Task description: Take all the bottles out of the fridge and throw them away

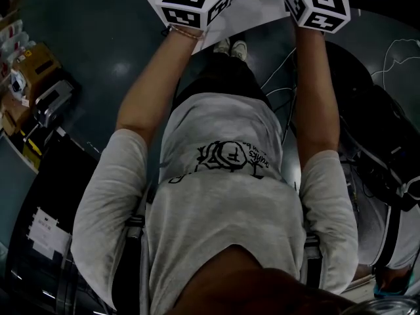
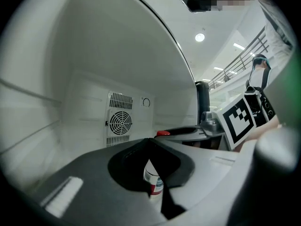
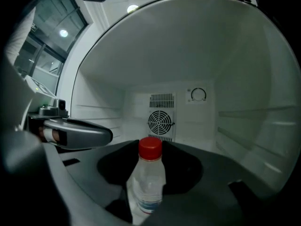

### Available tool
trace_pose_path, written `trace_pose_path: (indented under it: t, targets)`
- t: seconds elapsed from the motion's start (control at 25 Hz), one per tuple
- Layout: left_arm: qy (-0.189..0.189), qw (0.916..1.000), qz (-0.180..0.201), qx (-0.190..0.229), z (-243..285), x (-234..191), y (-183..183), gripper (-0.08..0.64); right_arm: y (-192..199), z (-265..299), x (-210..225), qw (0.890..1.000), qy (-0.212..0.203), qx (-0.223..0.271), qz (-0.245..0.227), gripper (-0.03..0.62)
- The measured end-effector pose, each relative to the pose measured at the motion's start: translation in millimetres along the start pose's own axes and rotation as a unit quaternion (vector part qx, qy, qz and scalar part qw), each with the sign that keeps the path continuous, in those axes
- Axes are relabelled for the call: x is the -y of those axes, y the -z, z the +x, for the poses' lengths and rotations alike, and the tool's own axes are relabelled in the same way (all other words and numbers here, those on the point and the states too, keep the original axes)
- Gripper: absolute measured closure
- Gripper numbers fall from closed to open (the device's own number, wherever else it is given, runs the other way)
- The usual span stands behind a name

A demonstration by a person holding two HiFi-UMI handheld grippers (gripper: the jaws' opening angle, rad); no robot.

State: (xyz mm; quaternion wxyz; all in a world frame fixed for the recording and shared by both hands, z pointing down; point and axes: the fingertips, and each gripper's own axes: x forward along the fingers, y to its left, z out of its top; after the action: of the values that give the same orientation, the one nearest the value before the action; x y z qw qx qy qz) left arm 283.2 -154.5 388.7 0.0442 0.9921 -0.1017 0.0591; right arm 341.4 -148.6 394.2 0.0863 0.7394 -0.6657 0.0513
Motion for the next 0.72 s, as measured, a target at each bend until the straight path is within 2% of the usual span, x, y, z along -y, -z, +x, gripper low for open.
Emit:
trace_pose_path:
  t: [0.72]
  targets:
    - [0.031,0.9994,0.007,0.012,-11,27,-32,0.551,-35,-40,-10,1.0,-0.02,0.002,0.002,0.437]
